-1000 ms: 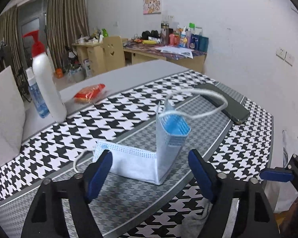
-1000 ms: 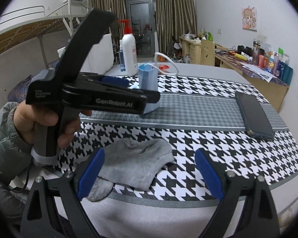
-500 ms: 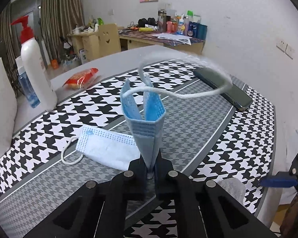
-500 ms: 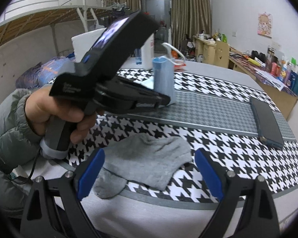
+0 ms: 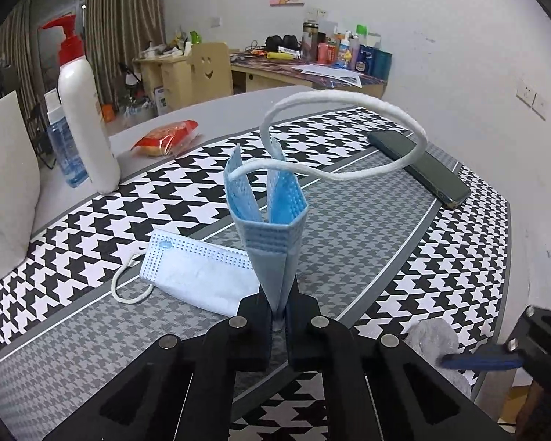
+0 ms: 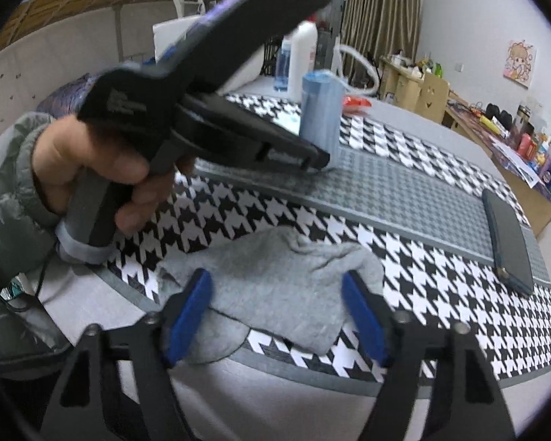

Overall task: Organize soft objects
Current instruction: 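Close the left gripper on the mask while the right grasps the grey sock, then lift the blue mask and grey sock and carry them toward the foam box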

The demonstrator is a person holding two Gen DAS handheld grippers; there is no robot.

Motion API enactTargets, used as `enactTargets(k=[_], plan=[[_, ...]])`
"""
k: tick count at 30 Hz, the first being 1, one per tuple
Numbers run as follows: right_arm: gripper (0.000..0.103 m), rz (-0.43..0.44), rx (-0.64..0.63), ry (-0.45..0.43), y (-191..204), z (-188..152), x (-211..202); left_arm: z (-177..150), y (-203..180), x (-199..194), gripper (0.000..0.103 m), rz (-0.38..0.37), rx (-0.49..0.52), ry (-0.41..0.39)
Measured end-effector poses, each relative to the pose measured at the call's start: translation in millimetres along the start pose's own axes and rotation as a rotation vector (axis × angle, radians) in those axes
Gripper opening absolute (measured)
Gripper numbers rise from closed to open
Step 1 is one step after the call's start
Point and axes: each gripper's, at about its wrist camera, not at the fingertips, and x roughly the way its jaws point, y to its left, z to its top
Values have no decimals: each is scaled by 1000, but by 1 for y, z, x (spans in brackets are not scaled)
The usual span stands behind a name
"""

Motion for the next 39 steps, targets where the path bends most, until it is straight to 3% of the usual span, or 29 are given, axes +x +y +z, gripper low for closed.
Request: enactTargets(k=[8,13,16,20,39], plan=[[54,50,13,11,-1,-4,0,-1,8,-4,5,13,-37,-6],[26,73,25,18,0,-6,-3,-3,5,-6,5,16,-27,-13],[16,72,46,13,-5,-8,-6,-4,3,-7,5,19,-14,-13],[12,57,71,0,-8,-9,-9,-4,2,-9,5,24,-7,-21],[12,-2,155,-86,-39,-1,-23,0,7,-22,5,41,-18,-53]])
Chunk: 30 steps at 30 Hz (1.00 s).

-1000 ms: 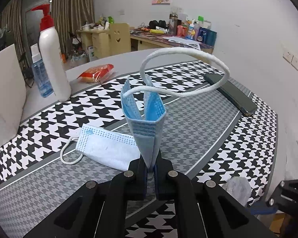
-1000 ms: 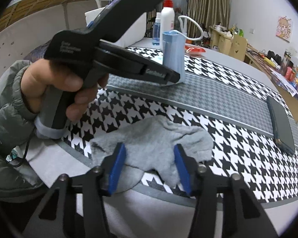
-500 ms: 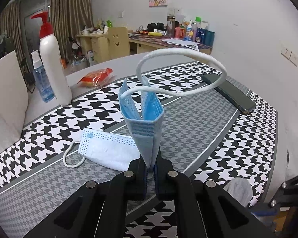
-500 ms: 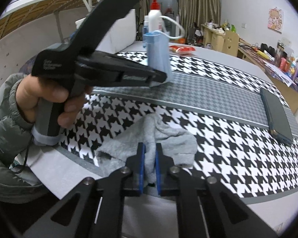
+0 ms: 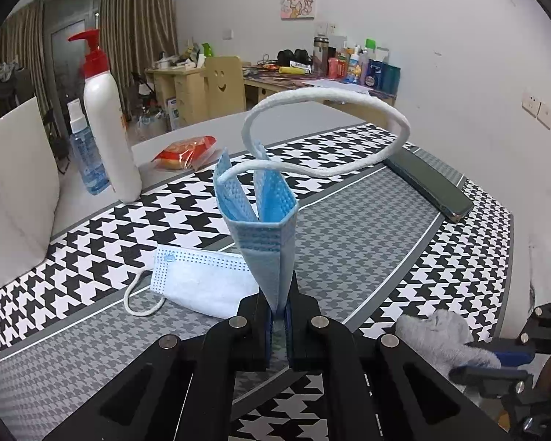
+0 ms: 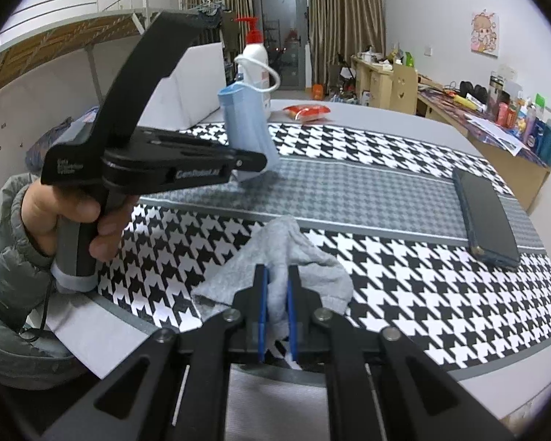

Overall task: Organize soft objects
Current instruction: 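Lift the blue mask and grey sock and carry them toward the foam box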

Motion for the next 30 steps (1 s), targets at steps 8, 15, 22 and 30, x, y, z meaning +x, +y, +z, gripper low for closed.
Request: enactTargets(k=[8,15,22,30], plan=[[12,-25,33,-52,-11,5,-8,3,-6,-11,5,1,24,-23],[12,-34,70,-114,-20,14,-17,7,-10,-24,6,6,53,-47],[12,-47,135,-180,-30,18,-26,9,-13,-39,6,4,51,-54],[12,-77,164,-250,-29,20,-39,16,-23,-67,6,-20,76,-99]])
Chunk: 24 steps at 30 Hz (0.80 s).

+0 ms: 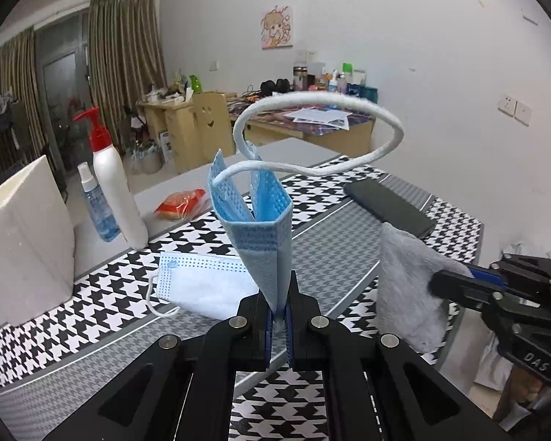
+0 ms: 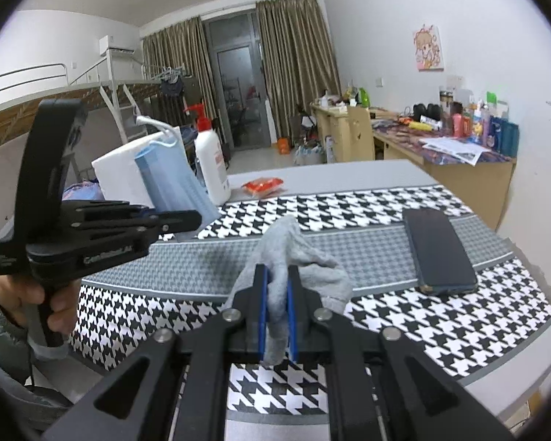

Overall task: Organize soft objects
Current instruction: 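Lift the blue mask and grey sock and carry them toward the foam box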

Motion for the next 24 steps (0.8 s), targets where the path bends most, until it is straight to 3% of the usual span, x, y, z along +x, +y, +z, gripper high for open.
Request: enactTargets(k=[24], plan=[[12,-68,42,-137,25,35,-14,15,24,-58,6,33,20,-124]])
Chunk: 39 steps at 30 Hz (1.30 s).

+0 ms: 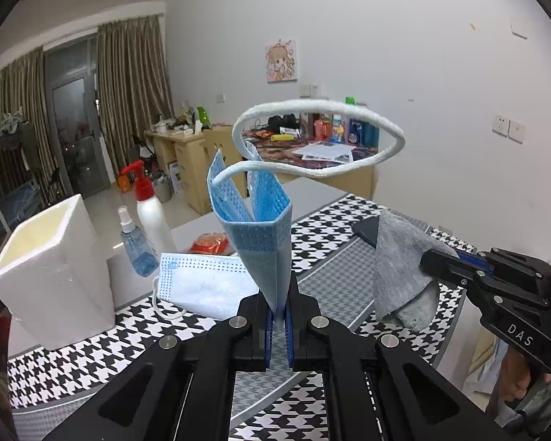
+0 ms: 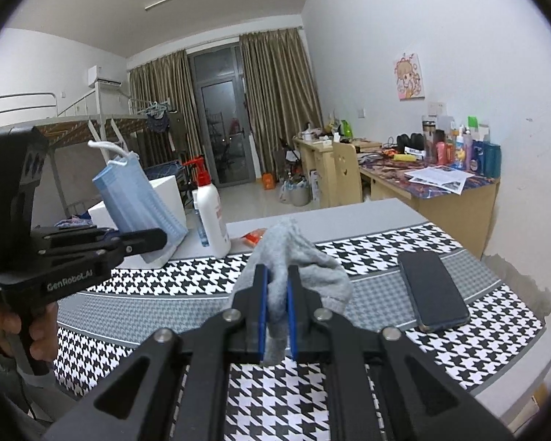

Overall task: Organize soft objects
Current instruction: 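Lift the blue mask and grey sock and carry them toward the foam box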

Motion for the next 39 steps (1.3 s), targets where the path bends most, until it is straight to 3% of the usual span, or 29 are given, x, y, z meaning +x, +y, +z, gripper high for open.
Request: enactTargets(k=[11,18,39], plan=[[12,-2,-22,-20,24,26,3,7,21,-20,6,19,-22,-62],[12,25,-60,-61,42,40,3,11,37,-32,6,69,-43,-100],[12,65,-152,-62,89,62,18,9,68,-58,6,186,-102,-174]])
